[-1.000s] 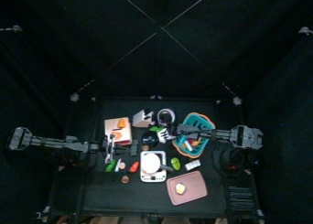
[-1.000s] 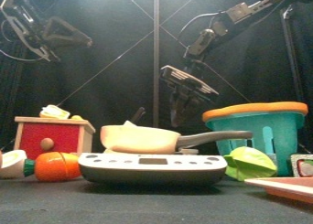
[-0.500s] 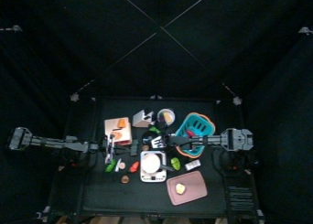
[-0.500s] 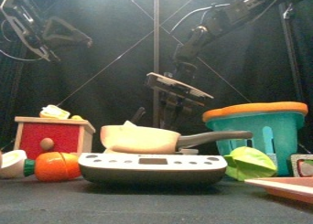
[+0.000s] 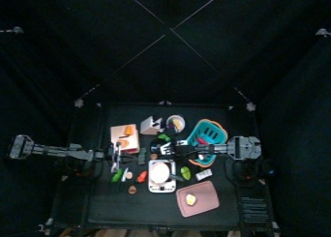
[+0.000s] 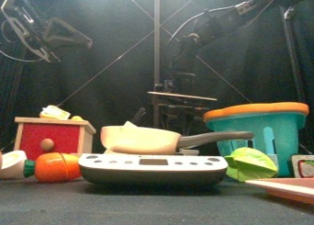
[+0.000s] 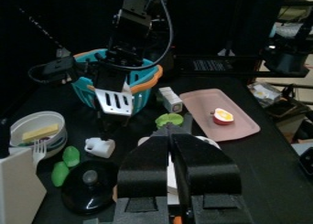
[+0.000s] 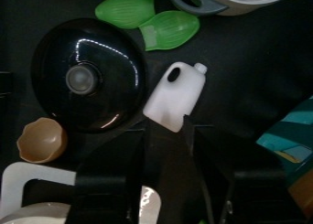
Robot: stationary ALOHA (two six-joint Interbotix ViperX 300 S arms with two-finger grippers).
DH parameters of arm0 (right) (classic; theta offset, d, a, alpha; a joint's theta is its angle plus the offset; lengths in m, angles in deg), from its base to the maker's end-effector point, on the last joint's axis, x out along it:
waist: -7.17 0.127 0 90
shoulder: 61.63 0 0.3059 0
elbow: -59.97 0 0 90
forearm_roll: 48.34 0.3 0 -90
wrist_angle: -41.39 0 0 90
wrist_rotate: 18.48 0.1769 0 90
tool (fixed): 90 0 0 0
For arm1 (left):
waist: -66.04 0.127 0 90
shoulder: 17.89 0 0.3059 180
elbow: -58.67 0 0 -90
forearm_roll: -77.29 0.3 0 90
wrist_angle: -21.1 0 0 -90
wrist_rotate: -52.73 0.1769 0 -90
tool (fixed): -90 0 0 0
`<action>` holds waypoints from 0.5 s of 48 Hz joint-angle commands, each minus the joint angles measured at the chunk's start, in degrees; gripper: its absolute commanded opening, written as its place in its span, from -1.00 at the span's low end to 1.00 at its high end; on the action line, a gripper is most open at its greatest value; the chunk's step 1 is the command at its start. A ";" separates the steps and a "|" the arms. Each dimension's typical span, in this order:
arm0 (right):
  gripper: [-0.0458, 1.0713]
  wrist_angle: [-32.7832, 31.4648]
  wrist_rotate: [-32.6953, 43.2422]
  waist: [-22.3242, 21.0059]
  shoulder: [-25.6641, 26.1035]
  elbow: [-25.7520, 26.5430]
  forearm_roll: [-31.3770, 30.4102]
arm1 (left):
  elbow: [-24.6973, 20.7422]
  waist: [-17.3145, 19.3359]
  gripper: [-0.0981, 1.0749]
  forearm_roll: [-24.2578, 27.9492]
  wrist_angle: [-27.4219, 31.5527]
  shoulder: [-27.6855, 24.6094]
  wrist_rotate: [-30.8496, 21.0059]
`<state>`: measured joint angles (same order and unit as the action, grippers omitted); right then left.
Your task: Grab detergent
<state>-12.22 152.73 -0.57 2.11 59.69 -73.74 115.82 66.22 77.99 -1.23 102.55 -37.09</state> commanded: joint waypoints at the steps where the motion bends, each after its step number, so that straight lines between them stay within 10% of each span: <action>1: 0.58 -0.18 0.18 -0.09 1.49 0.53 -0.44 | -0.62 0.18 -0.22 0.00 -0.26 -0.09 0.00; 24: 0.73 -4.48 -4.57 -4.75 1.05 2.02 5.01 | -0.35 0.18 -0.22 0.00 -0.26 -0.09 0.00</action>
<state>-14.94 149.04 -4.35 1.49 60.92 -70.05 116.17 66.22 77.99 -1.23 102.46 -37.18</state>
